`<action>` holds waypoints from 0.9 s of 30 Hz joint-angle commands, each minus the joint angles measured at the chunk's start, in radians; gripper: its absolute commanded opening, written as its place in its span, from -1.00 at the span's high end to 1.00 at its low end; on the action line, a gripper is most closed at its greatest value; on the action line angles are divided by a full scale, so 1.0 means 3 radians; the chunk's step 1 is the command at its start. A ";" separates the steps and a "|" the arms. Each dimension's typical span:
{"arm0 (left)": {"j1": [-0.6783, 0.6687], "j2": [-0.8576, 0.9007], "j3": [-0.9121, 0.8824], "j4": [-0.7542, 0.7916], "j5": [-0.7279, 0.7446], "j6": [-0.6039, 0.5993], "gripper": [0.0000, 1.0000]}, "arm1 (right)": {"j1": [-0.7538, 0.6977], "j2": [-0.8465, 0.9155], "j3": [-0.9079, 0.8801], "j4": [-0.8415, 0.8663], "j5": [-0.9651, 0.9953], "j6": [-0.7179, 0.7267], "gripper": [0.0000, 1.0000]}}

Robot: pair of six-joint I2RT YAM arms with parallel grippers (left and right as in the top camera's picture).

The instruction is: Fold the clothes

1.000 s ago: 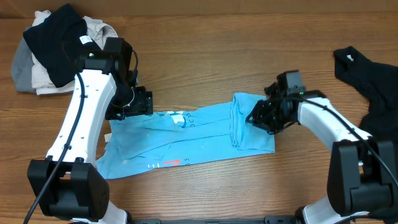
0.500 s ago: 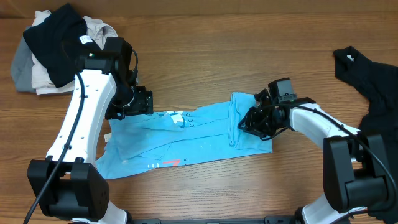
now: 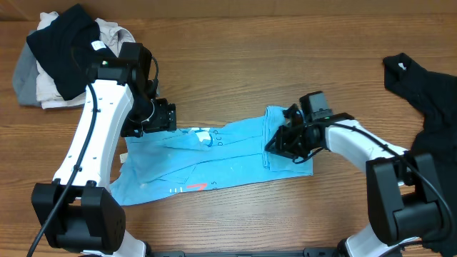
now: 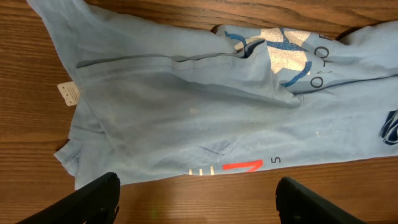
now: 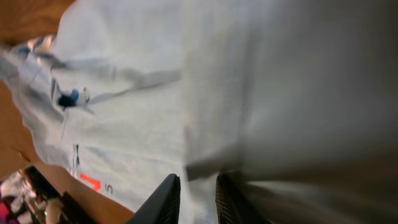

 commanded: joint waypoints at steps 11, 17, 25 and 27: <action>-0.0013 0.0003 0.0001 0.0001 0.0023 0.0005 -0.72 | 0.0005 -0.0196 0.0479 -0.0652 -0.0083 -0.0136 0.68; -0.0013 0.0003 0.0001 0.0003 0.0022 0.0017 -0.74 | -0.0726 -0.0385 0.1240 -0.1656 0.0516 -0.0666 -0.72; -0.0013 0.0003 0.0001 0.0011 0.0024 0.0014 -0.73 | -0.1606 -0.0200 0.1062 -0.1573 0.0217 -0.1076 -1.00; -0.0013 0.0003 0.0001 0.0010 0.0024 0.0014 -0.73 | -0.1653 -0.0107 0.0959 -0.1462 0.0029 -0.1152 -1.00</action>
